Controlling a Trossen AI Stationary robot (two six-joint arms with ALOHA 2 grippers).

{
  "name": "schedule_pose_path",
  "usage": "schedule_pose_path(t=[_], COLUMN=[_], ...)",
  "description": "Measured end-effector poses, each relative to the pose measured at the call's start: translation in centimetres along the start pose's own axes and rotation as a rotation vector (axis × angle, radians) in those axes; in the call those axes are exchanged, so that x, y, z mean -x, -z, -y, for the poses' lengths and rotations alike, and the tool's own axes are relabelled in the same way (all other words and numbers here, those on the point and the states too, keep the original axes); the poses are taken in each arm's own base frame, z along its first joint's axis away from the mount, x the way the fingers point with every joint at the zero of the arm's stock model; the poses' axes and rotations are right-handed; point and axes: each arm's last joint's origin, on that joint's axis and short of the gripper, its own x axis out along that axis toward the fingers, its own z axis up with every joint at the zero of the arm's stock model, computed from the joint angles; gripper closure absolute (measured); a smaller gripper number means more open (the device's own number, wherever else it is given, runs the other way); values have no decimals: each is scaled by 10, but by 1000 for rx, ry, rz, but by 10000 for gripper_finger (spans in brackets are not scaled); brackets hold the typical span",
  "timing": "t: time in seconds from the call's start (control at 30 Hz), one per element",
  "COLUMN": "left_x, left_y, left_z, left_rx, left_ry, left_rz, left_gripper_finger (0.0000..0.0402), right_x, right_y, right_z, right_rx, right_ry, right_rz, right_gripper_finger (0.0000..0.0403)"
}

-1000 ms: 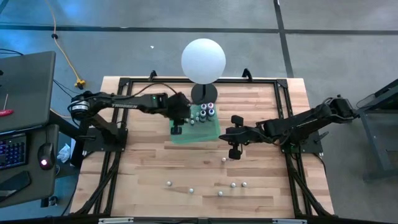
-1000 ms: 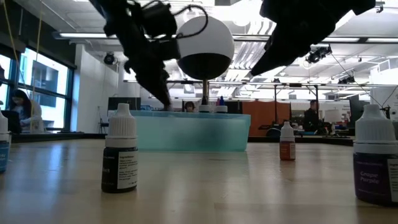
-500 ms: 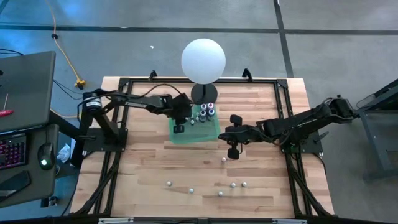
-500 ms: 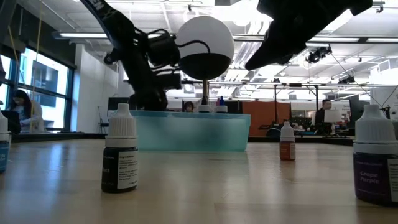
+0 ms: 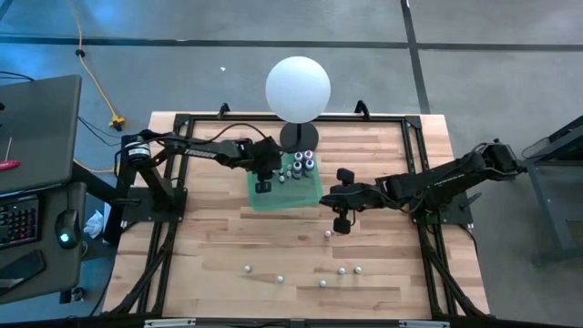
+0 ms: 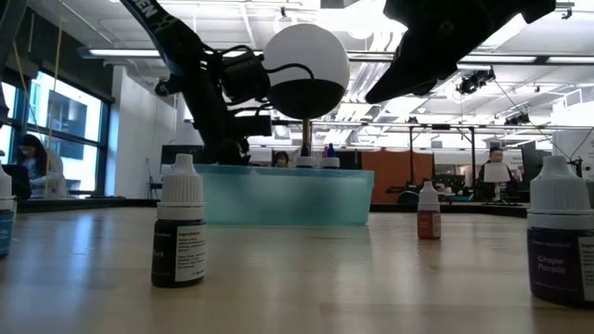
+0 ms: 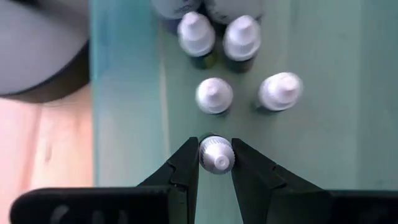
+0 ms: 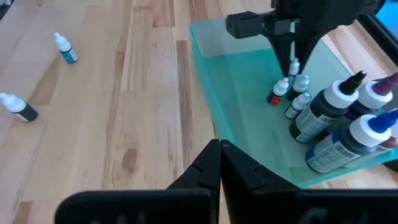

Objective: Pick & Place food coloring
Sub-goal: Put the small blue food coloring bottle into the green bin

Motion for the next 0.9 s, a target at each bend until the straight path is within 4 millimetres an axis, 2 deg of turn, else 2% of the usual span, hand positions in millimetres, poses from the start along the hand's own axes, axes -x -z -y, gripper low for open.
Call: schedule_pose_path(t=[0.13, 0.37, 0.47, 0.6, 0.77, 0.9], left_x=[0, 1, 6, 30, 70, 103], left_y=[0, 0, -7, -25, -45, -51], left_z=[-1, -1, -3, -7, -11, -13], left_rx=[0, 0, 0, -1, 13, 163], left_ry=[-40, -38, -33, 42, 177, 249], left_rz=[-12, -11, -11, -6, -35, -162], left_gripper_finger=[309, 245, 231, 228, 227, 227], right_x=[0, 0, 0, 0, -1, -1], right_y=[0, 0, 0, 0, -1, -2], right_z=[0, 0, 0, 0, -1, -2], right_rx=[0, -1, -1, -1, -3, 2], right_ry=[-13, -13, -13, -13, -34, -32], right_rz=[0, 1, 1, 2, 8, 15], right_gripper_finger=[401, 401, 399, 401, 399, 396])
